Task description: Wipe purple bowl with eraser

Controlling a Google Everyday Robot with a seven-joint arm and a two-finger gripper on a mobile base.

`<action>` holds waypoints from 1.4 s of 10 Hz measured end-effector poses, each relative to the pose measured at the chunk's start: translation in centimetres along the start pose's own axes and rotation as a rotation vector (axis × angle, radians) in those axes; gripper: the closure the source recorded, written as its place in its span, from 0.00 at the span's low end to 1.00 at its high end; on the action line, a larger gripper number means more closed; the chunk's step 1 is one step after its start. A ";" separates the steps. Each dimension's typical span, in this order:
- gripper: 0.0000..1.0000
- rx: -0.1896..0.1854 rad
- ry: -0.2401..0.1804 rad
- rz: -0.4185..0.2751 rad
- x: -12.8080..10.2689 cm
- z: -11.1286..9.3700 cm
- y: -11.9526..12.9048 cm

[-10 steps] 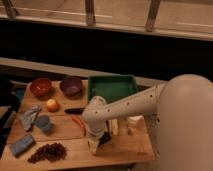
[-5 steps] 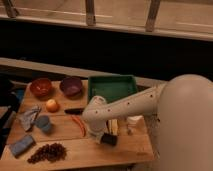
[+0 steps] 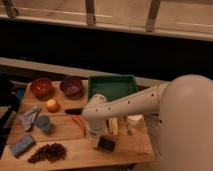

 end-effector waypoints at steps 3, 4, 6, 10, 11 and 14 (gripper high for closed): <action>1.00 -0.041 -0.068 0.030 -2.6 -5.1 -2.5; 1.00 -0.067 -0.088 0.046 -3.6 -6.2 -3.4; 1.00 -0.125 -0.145 0.094 -4.3 -6.8 -4.9; 1.00 -0.176 -0.258 0.121 -6.8 -8.3 -7.6; 1.00 -0.170 -0.278 0.120 -7.5 -9.2 -8.3; 1.00 -0.130 -0.288 0.099 -9.2 -12.4 -10.1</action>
